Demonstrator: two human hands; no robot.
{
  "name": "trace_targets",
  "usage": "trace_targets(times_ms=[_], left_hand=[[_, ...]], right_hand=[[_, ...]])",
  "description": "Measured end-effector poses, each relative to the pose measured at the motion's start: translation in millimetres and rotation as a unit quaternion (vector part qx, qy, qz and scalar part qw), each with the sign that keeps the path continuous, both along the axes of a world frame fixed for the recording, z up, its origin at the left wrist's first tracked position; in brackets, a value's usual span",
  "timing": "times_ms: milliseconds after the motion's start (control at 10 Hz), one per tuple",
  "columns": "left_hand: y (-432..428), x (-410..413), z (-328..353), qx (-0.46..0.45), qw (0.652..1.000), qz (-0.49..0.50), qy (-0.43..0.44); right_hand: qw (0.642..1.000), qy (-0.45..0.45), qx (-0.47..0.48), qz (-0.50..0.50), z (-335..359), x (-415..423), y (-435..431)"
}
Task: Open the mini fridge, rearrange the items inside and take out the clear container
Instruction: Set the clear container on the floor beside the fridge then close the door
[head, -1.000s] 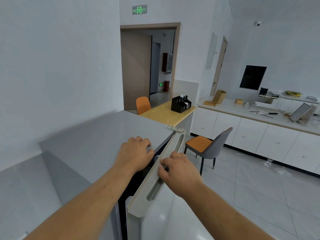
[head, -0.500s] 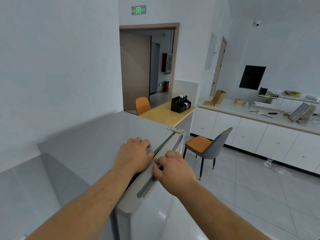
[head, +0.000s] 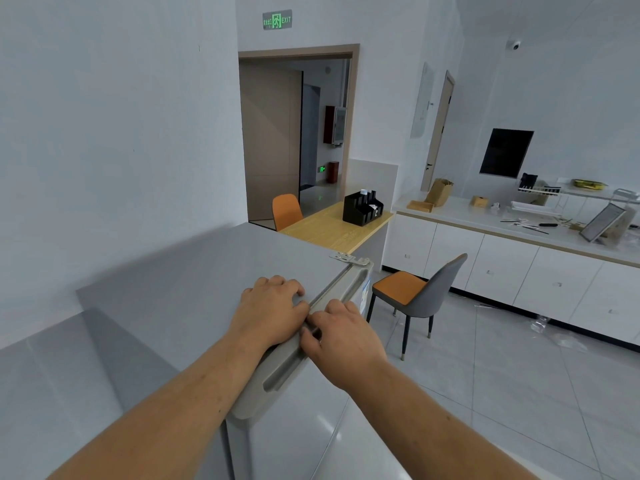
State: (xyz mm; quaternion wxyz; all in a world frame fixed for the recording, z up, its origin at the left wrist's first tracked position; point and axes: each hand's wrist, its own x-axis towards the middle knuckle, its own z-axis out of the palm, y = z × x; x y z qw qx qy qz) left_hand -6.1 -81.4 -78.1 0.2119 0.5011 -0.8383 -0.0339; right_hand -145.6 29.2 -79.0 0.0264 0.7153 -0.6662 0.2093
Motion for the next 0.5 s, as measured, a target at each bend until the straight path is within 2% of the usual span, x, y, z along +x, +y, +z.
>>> trace_targets(times_ms=[300,500], left_hand=[[7.5,-1.9,0.6,-0.024,1.000,-0.004,0.001],[23.7,-7.6,13.4,-0.089,0.995,-0.018,0.034]], right_hand=[[1.000,0.007,0.008,0.018,7.6,-13.2,2.1],[0.999,-0.015,-0.034,-0.036,25.9,-49.9,8.6]])
